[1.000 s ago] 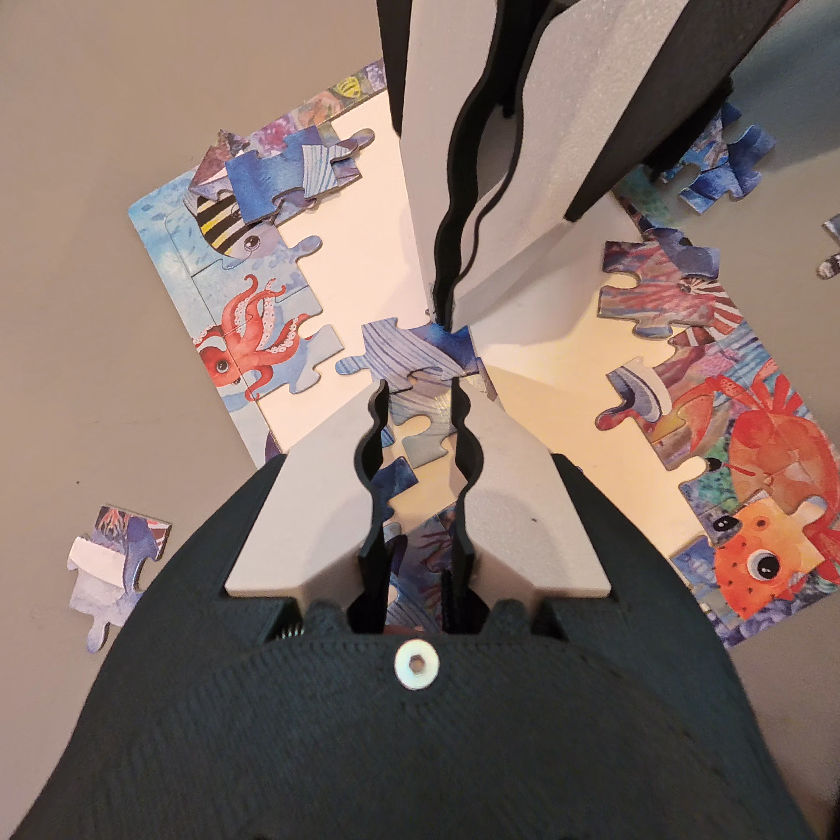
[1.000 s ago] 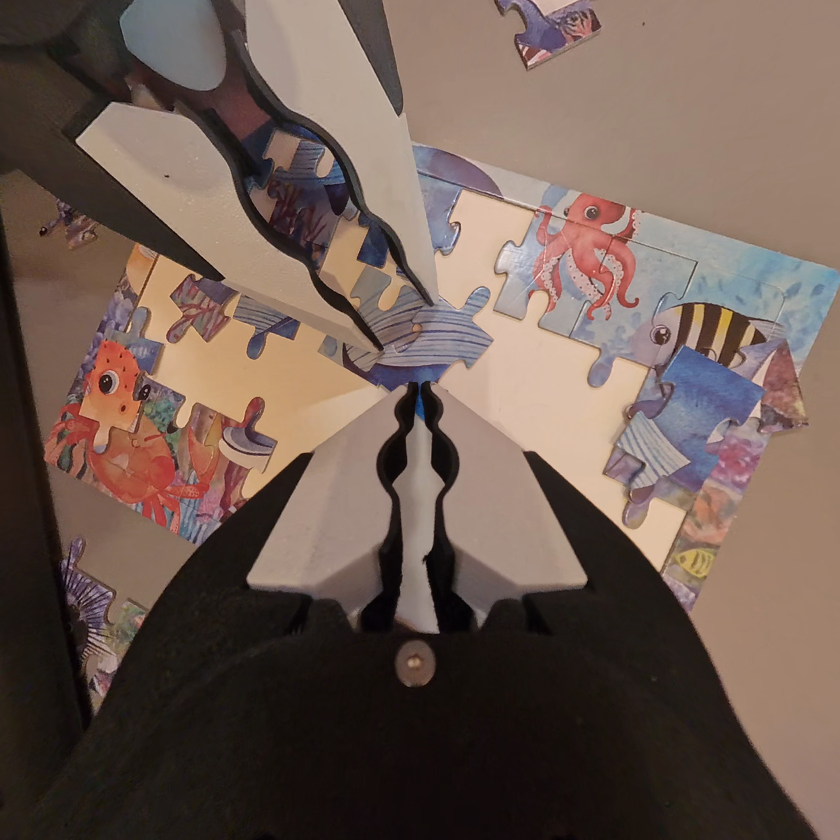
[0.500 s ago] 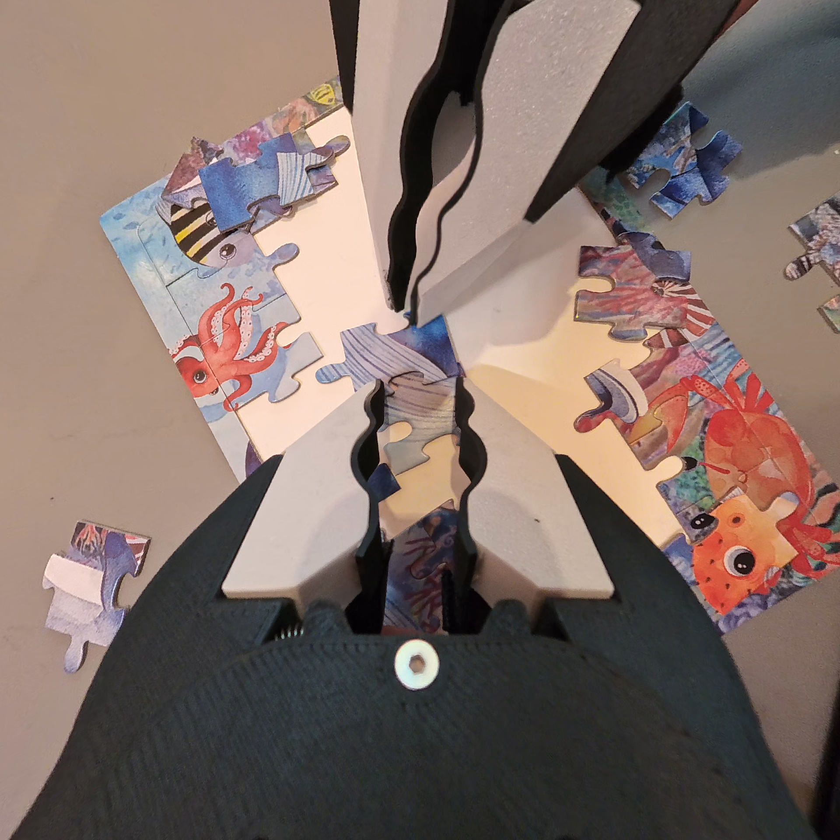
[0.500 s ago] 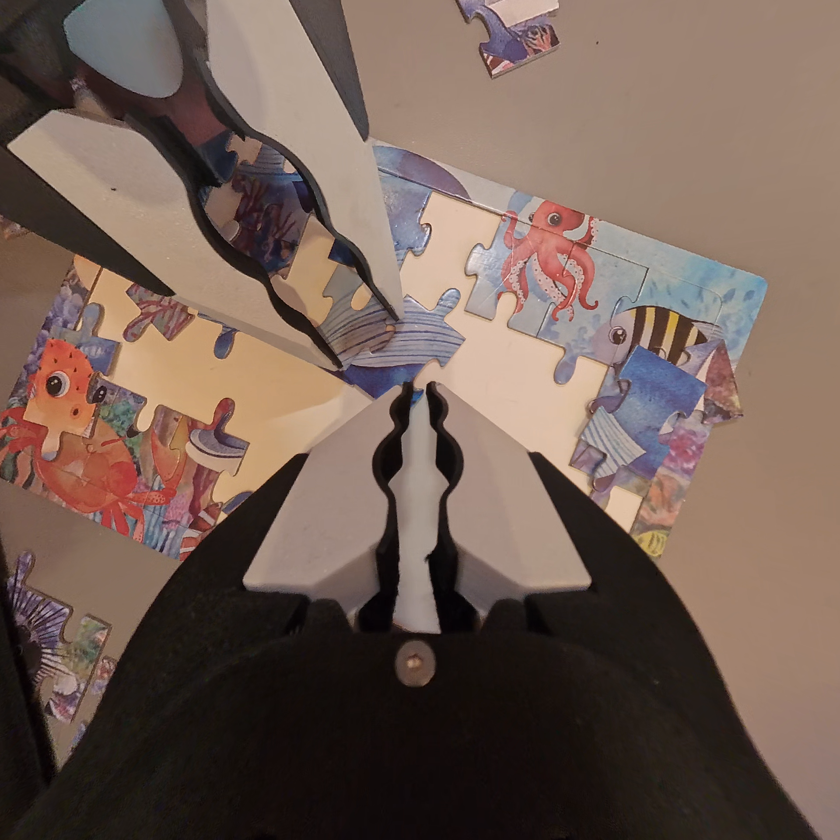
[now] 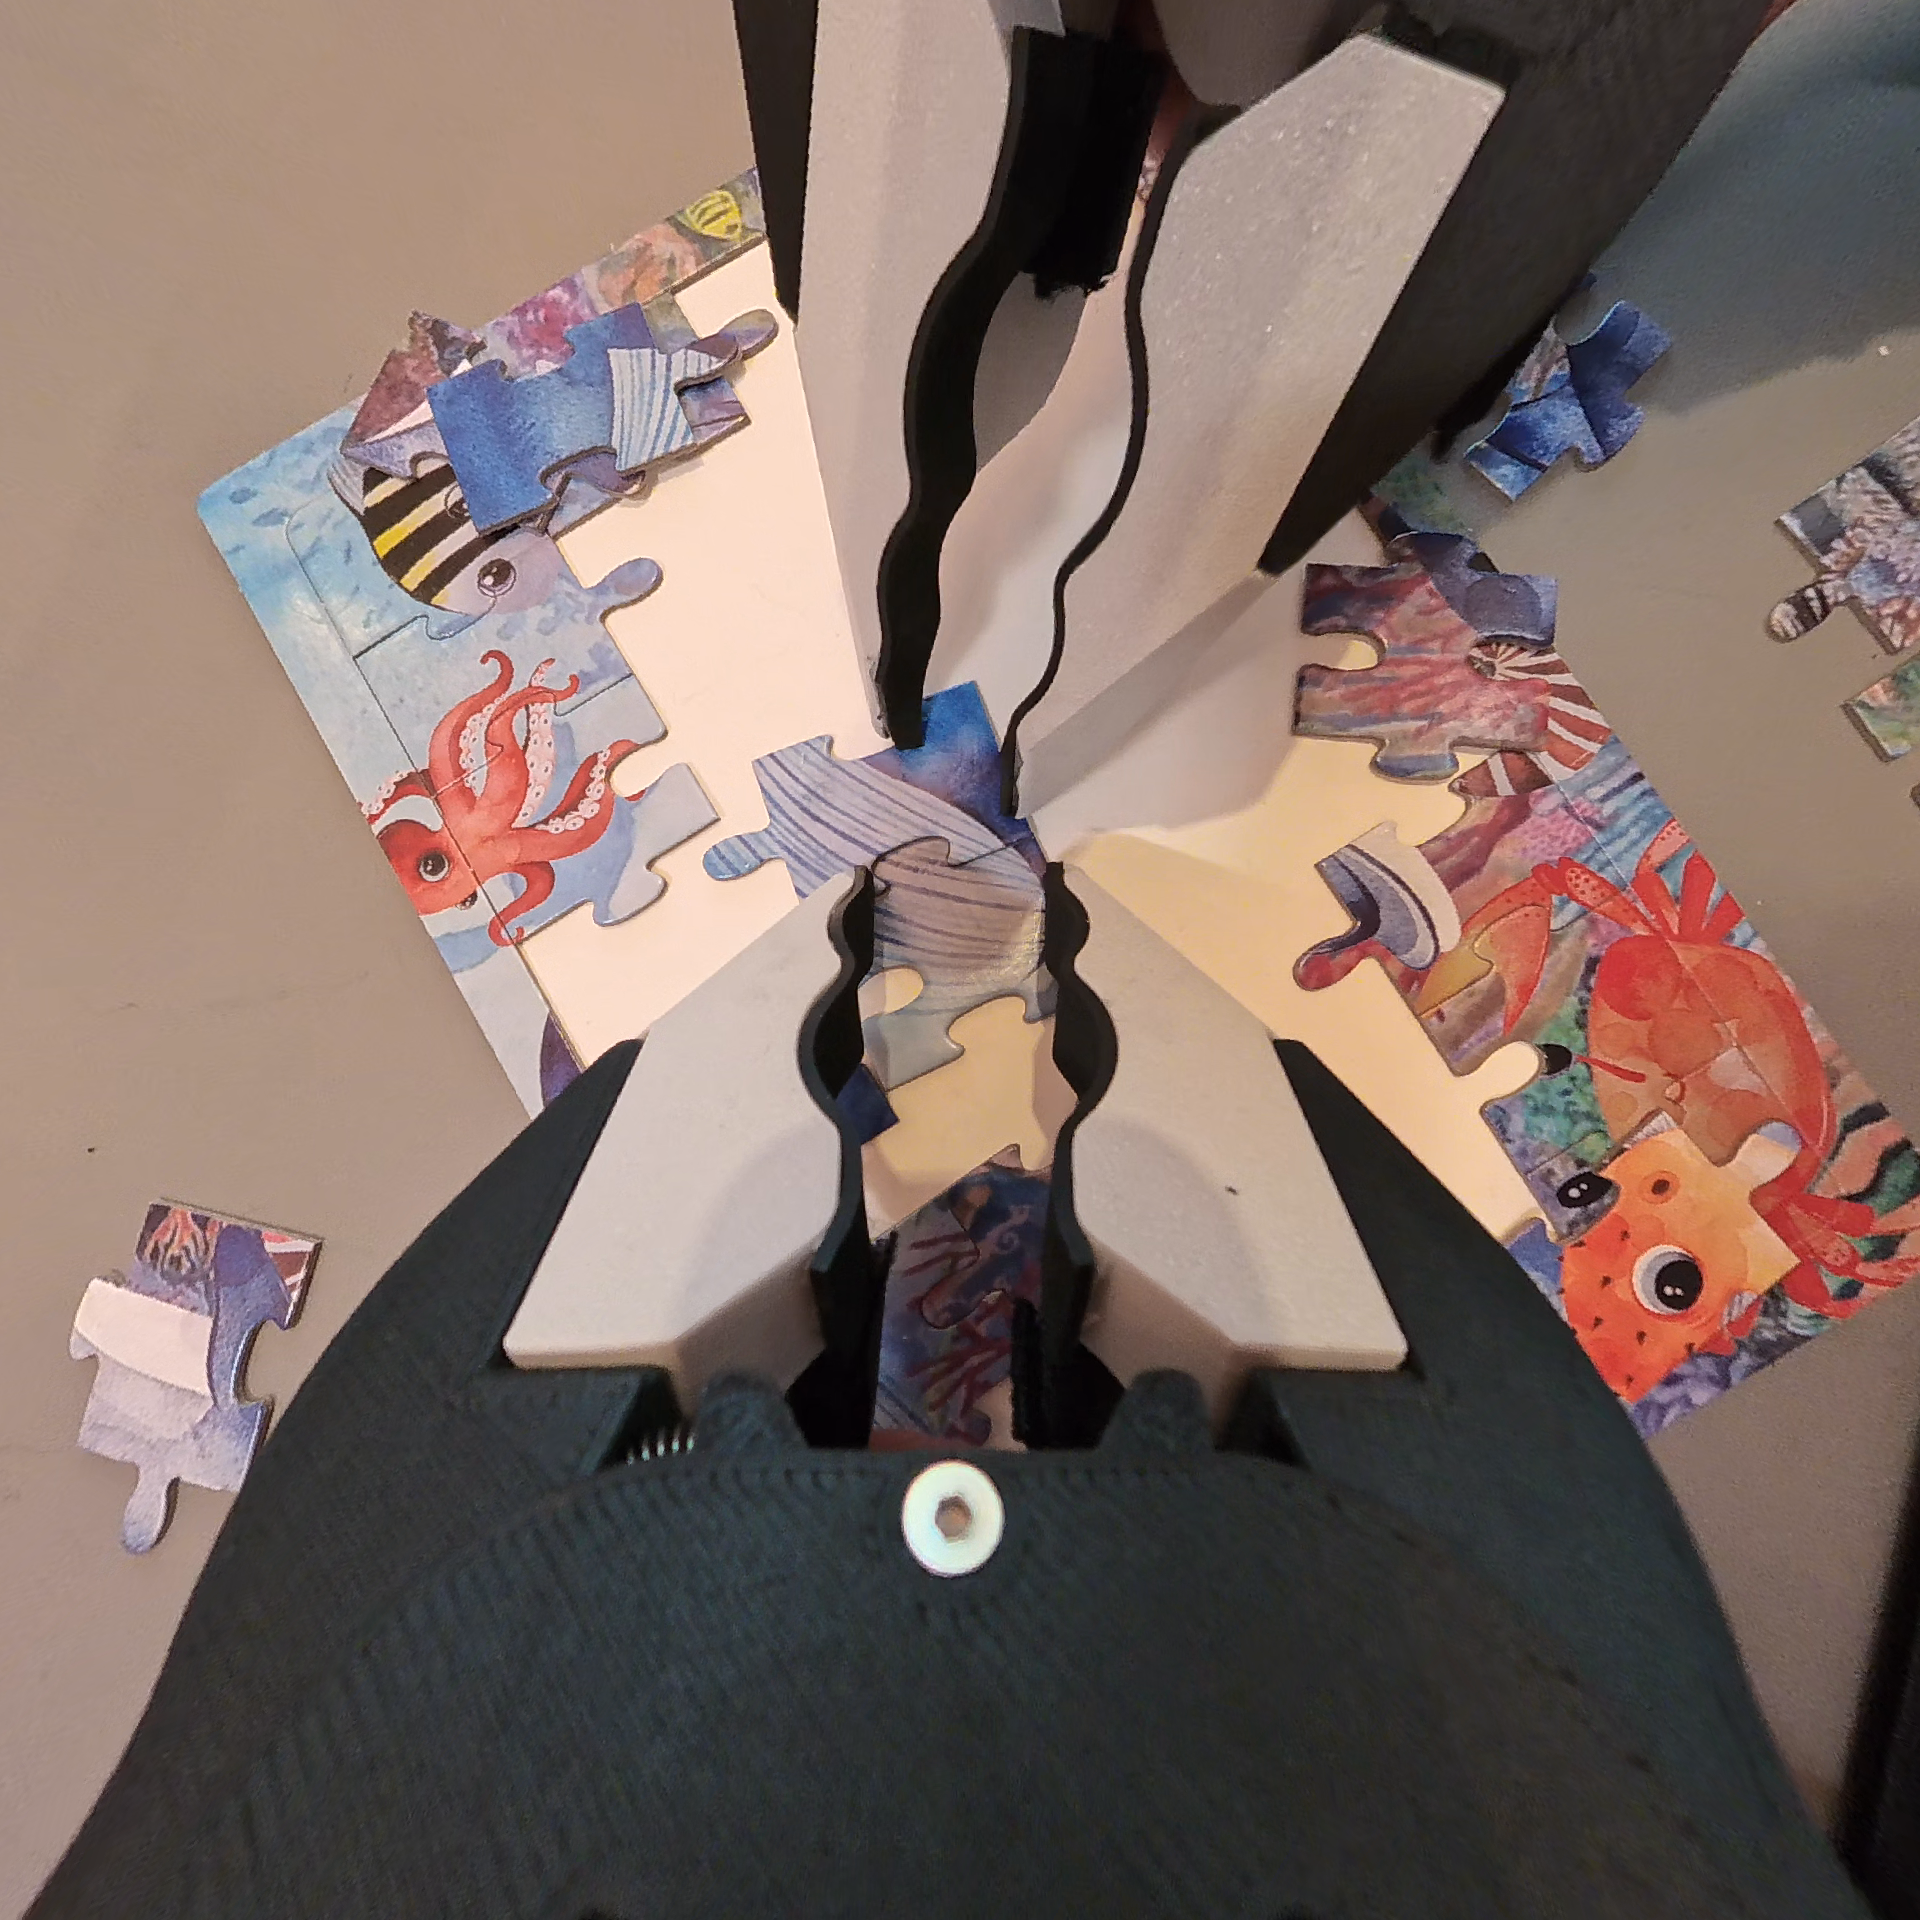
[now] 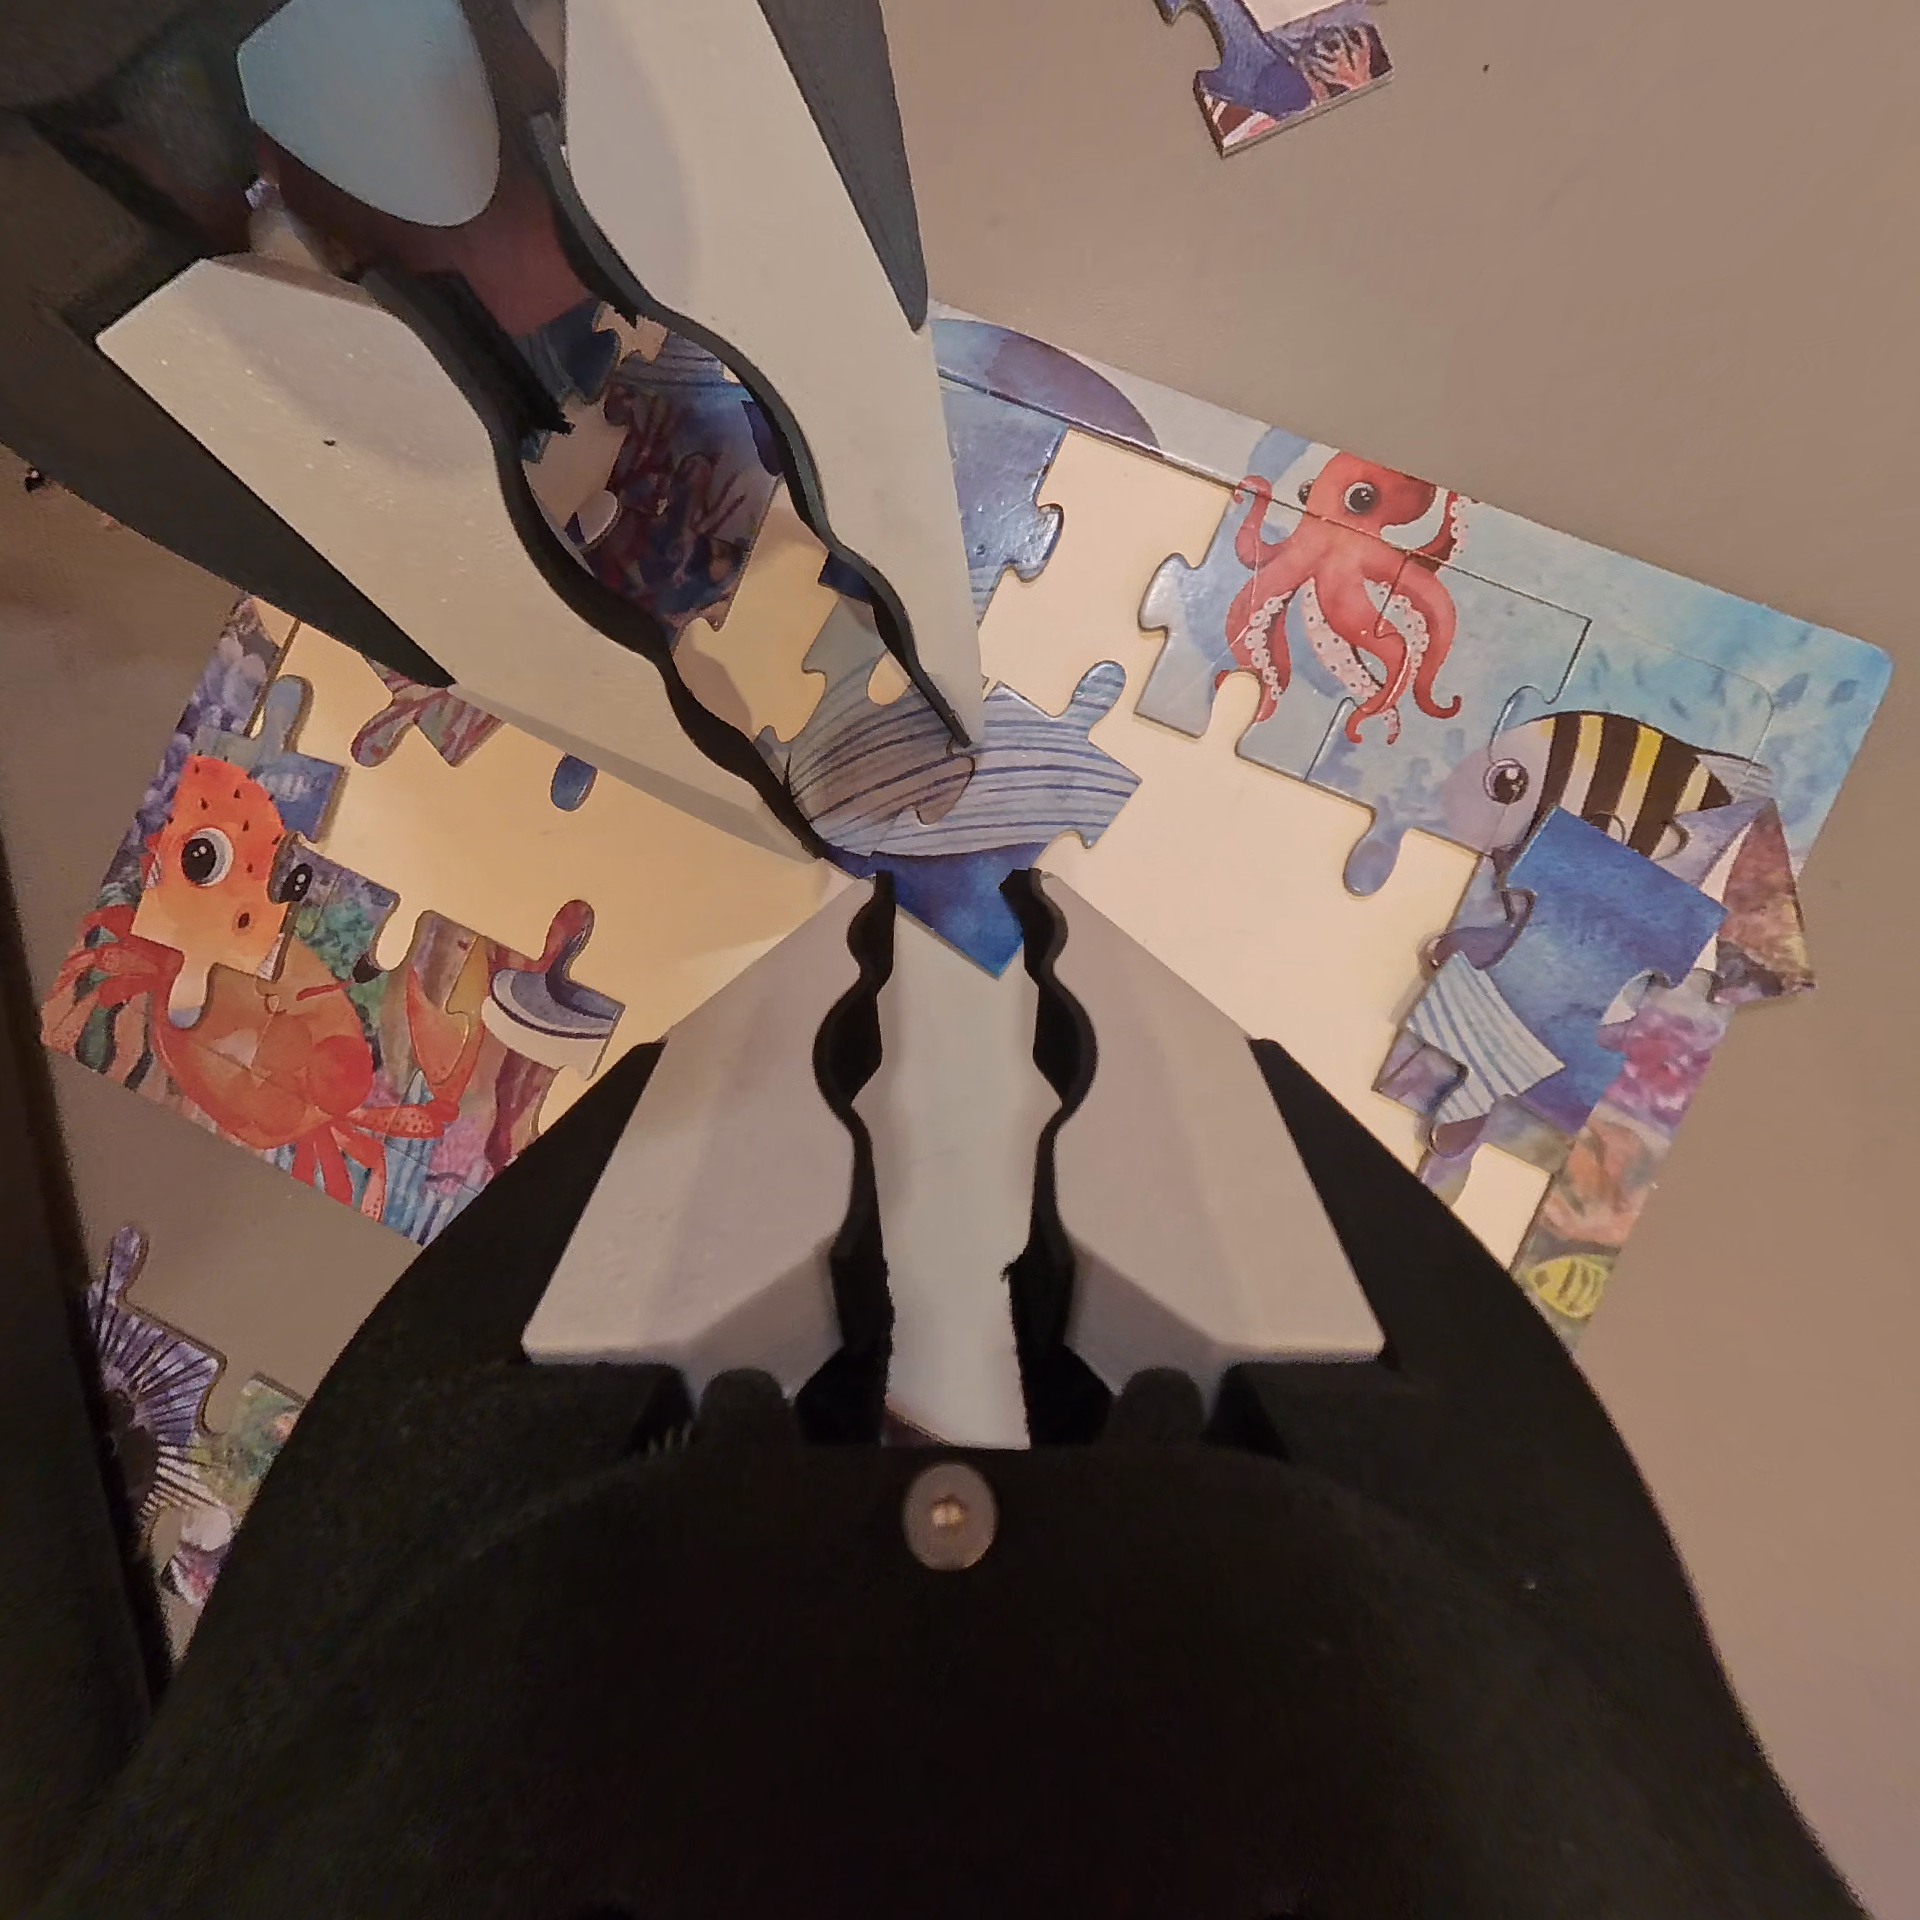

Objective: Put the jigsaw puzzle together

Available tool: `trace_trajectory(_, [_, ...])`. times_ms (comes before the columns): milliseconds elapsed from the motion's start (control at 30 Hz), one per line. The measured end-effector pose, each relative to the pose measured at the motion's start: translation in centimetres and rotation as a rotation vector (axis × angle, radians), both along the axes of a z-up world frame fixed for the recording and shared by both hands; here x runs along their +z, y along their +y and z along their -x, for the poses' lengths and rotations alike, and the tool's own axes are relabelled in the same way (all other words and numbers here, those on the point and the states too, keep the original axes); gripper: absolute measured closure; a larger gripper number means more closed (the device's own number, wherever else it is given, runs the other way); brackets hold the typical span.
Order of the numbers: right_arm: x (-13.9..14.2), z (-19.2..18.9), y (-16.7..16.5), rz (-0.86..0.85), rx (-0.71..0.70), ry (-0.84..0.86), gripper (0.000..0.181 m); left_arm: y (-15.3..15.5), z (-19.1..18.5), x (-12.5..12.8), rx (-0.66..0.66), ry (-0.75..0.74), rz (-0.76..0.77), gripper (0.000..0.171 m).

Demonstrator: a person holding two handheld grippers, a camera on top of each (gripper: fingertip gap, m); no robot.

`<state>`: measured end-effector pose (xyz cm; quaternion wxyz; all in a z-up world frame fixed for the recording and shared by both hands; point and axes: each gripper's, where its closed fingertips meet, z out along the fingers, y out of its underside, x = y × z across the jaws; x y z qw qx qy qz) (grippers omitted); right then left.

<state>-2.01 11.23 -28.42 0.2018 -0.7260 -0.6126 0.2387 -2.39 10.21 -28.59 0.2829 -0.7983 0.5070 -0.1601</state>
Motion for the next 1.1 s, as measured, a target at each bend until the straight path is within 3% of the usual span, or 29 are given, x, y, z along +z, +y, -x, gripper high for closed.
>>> trace_trajectory(133, [0.4, 0.1, 0.3, -0.059, 0.011, -0.004, 0.168, 0.1, 0.2, 0.0, -0.002, 0.013, -0.013, 0.142])
trace_trajectory(267, [2.5, 0.9, 0.5, -0.095, 0.016, 0.109, 0.181, 0.1, 0.5, -0.1, 0.003, 0.015, -0.003, 0.142])
trace_trajectory(367, [0.2, 0.5, 0.2, -0.088, 0.033, 0.011, 0.181, 0.0, 0.3, 0.0, -0.004, 0.015, -0.001, 0.143])
trace_trajectory(533, [1.4, 1.4, -0.1, -0.112, 0.049, 0.081, 0.181, 0.0, 0.4, -0.1, -0.001, 0.017, 0.001, 0.142])
trace_trajectory(600, [0.2, 1.1, -0.1, -0.106, 0.044, 0.019, 0.181, 0.0, 0.4, -0.1, -0.002, 0.019, 0.0, 0.143])
trace_trajectory(867, [0.4, 0.8, -0.1, -0.082, 0.048, 0.029, 0.181, 1.2, 0.6, 0.6, 0.037, -0.01, -0.043, 0.141])
trace_trajectory(1100, [0.3, -0.3, 1.9, -0.06, -0.071, 0.02, 0.18, 1.6, 0.9, 0.0, 0.059, 0.007, -0.044, 0.134])
